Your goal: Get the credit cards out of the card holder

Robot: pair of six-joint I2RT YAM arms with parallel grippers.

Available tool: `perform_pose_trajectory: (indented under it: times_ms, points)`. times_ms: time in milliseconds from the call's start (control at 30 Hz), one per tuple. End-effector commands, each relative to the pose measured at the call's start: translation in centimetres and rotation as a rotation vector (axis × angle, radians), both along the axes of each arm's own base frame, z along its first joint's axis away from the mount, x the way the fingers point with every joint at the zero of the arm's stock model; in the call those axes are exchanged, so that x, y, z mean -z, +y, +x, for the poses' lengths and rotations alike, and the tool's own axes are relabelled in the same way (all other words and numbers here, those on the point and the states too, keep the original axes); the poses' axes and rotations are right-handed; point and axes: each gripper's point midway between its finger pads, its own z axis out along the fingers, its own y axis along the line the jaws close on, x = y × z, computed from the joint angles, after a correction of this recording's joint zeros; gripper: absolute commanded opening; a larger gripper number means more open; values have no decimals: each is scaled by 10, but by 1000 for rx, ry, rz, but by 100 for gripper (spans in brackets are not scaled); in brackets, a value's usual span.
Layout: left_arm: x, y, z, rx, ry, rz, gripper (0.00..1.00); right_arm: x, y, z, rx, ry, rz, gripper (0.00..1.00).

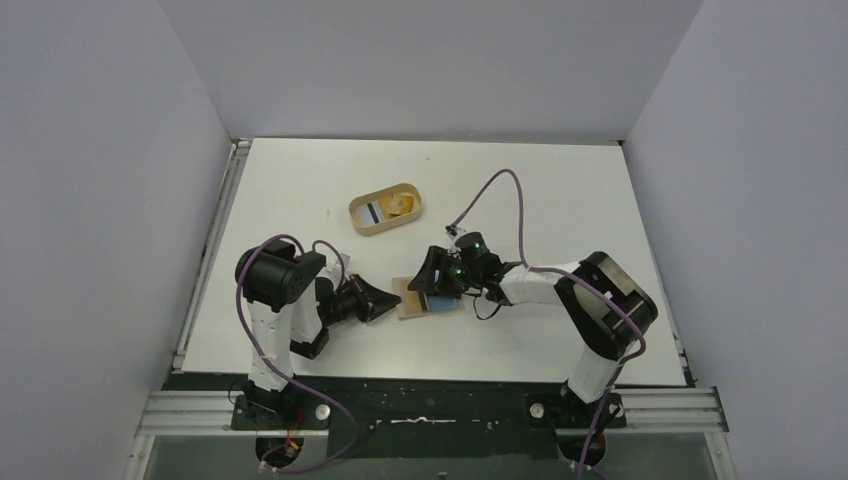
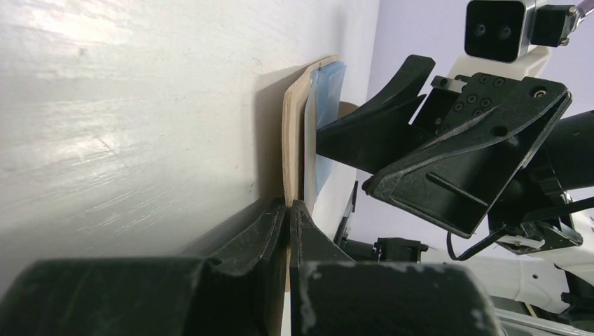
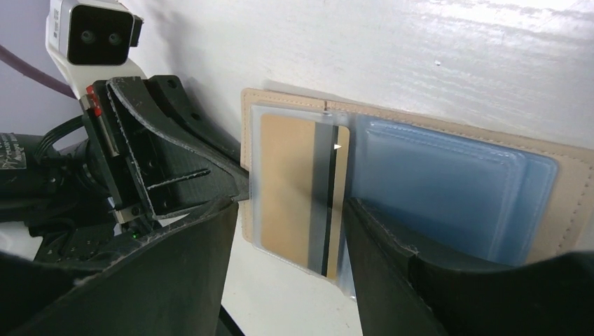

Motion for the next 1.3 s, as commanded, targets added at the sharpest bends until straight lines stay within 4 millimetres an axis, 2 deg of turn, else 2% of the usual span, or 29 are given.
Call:
perform_pose_trajectory:
  times_ms: [0, 300, 533, 667, 833, 900, 933, 1100, 1267]
  points:
    - [66, 21, -32, -3, 190, 179, 0, -14, 10, -5, -19, 6, 101, 59]
    - [75, 22, -35, 7, 197, 200, 0, -54, 16, -1, 15, -43, 289, 59]
    - [70, 21, -32, 6, 178, 192, 0, -65, 19, 1, 33, -55, 398, 59]
    - [63, 20, -29, 3, 164, 179, 0, -48, 11, 2, 53, -55, 312, 59]
    - [48, 15, -24, 0, 143, 139, 0, -21, -10, 2, 80, -56, 132, 59]
    - [43, 14, -21, -7, 141, 125, 15, -12, -16, 1, 88, -47, 87, 59]
    - [42, 13, -20, -7, 142, 119, 19, -8, -17, 0, 89, -43, 77, 59]
    - [37, 11, -17, -11, 139, 104, 31, 9, -21, -3, 95, -21, 46, 59]
    - [34, 11, -17, -16, 139, 96, 36, 19, -23, -6, 99, -7, 40, 58]
